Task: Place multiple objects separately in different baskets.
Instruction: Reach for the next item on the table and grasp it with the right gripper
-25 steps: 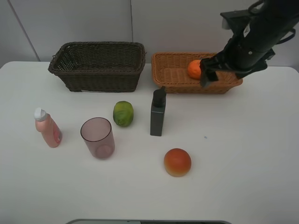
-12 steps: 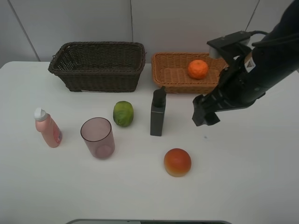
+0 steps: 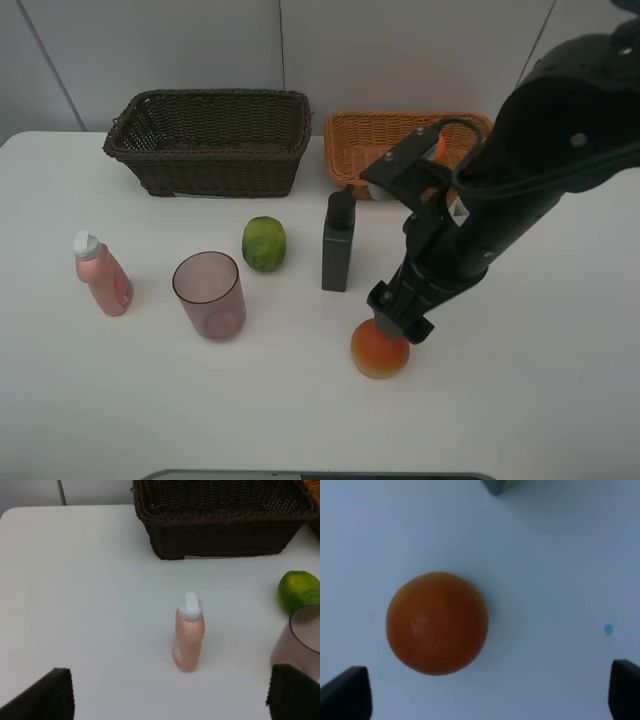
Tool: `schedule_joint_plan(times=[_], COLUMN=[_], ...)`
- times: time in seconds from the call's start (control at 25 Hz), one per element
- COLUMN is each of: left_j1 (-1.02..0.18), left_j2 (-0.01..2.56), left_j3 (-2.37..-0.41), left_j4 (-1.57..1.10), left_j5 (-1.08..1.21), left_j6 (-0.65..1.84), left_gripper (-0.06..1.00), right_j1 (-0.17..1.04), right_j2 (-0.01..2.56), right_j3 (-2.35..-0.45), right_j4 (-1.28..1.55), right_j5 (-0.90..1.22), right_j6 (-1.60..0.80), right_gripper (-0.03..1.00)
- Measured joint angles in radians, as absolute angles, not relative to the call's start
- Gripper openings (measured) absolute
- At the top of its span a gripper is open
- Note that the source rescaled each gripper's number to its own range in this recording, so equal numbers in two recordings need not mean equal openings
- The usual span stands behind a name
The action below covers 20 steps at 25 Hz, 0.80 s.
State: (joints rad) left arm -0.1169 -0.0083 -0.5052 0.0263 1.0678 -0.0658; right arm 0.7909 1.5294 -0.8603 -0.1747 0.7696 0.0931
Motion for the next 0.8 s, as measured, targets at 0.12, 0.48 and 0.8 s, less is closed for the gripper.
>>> schedule_joint_plan(times=[0.12, 0.48, 0.8], left_j1=[-0.117, -0.117, -0.117], left_j2=[-0.008, -0.008, -0.008], left_j3=[-0.505, -0.505, -0.505], left_j4=[0.026, 0.026, 0.026], left_j5=[1.068, 1.068, 1.068], left_j6=[-0.066, -0.066, -0.066], left_gripper=[0.99, 0.99, 0.99], right_j1=[0.808, 0.817, 0.817], right_j2=[1.572, 1.651, 1.690], right_j3=[-0.857, -0.857, -0.857], right_j4=[-0.175, -0.064, -0.043], right_j5=[0.761, 0.711, 0.631], right_j6=[-0.056, -0.389, -0.457], right_gripper=[1.00, 1.00, 1.00])
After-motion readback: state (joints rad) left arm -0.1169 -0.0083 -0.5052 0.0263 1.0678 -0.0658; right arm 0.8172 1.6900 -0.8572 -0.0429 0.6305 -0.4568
